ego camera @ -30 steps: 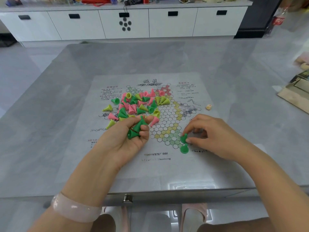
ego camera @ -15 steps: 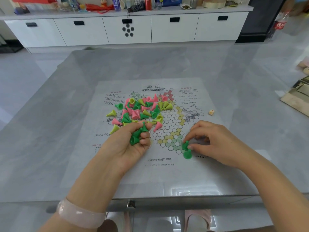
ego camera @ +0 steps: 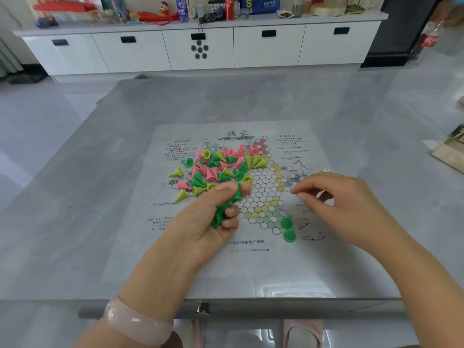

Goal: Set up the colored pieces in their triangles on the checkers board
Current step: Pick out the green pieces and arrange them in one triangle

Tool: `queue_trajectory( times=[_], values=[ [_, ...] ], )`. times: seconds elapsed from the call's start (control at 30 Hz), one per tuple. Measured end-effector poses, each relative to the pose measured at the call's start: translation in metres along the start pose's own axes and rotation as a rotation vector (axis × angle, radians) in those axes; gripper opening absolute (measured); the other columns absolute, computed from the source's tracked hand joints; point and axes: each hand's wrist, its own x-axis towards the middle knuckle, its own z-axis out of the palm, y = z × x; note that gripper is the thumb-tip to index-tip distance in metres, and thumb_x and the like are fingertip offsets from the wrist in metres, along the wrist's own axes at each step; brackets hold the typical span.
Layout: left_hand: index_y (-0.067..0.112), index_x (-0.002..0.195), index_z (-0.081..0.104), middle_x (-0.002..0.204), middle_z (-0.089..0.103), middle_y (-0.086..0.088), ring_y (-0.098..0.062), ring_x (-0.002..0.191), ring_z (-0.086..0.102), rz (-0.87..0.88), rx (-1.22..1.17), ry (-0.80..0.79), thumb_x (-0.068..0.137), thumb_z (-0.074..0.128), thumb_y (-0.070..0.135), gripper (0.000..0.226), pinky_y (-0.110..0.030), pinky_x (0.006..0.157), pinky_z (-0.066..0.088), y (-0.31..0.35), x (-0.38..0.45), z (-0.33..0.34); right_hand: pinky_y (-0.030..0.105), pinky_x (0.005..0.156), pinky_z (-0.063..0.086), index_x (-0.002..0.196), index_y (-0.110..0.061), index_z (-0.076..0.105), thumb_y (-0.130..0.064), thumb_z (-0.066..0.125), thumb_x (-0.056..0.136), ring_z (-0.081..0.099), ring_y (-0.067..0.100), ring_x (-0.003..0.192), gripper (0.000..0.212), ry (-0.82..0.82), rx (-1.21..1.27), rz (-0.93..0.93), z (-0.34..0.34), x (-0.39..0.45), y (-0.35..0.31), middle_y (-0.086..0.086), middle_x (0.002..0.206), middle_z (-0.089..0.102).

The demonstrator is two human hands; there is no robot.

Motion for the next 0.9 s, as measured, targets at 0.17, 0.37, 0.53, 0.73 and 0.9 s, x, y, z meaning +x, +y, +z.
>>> queue_trajectory(
  times=[0.17, 0.37, 0.53, 0.73, 0.9],
  values=[
    [0.007, 0.088, 0.053, 0.071, 0.07, -0.007, -0.003, 0.035, 0.036, -0.023, -0.067, -0.059, 0.088, 0.05, 0.008, 0.003, -0.012, 0.032, 0.028, -0.005, 0.001, 0.007, 0.009, 0.067, 0.045, 0.084, -0.031, 0.067, -0.018, 0.062, 0.083, 0.058, -0.001, 0.076, 0.014, 0.043, 0.209, -0.029, 0.017, 0.008, -0.029, -0.016, 0.078, 0.065],
    [0.006, 0.086, 0.052, 0.059, 0.062, -0.002, -0.003, 0.038, 0.041, 0.02, -0.003, -0.167, 0.089, 0.046, 0.004, 0.007, -0.012, 0.034, 0.033, -0.009, 0.0, 0.011, 0.026, 0.073, 0.048, 0.08, -0.032, 0.067, -0.023, 0.061, 0.083, 0.061, 0.012, 0.078, 0.012, -0.022, 0.368, 0.016, 0.025, 0.015, -0.041, -0.007, 0.079, 0.066],
    [0.005, 0.086, 0.052, 0.05, 0.051, 0.0, -0.004, 0.037, 0.041, 0.037, 0.07, -0.149, 0.089, 0.043, -0.002, 0.012, -0.012, 0.034, 0.031, -0.012, 0.001, 0.012, 0.022, 0.067, 0.046, 0.076, -0.024, 0.07, -0.02, 0.067, 0.079, 0.057, 0.012, 0.072, 0.005, -0.03, 0.316, 0.03, 0.03, 0.017, -0.041, -0.001, 0.078, 0.063],
    [0.007, 0.084, 0.05, 0.051, 0.056, -0.003, -0.007, 0.037, 0.042, 0.043, 0.012, -0.11, 0.086, 0.04, -0.009, 0.019, -0.014, 0.034, 0.032, -0.008, 0.0, 0.011, 0.01, 0.067, 0.046, 0.083, -0.026, 0.071, -0.018, 0.065, 0.081, 0.06, 0.001, 0.075, 0.01, -0.064, 0.347, 0.066, 0.027, 0.015, -0.039, -0.012, 0.08, 0.068],
    [0.008, 0.085, 0.05, 0.052, 0.059, -0.003, -0.006, 0.037, 0.041, 0.043, 0.015, -0.116, 0.085, 0.04, -0.009, 0.02, -0.015, 0.033, 0.032, -0.008, 0.0, 0.011, 0.004, 0.063, 0.043, 0.079, -0.028, 0.07, -0.018, 0.063, 0.082, 0.059, -0.008, 0.07, 0.013, -0.077, 0.393, 0.067, 0.025, 0.015, -0.038, -0.017, 0.072, 0.066]
  ],
)
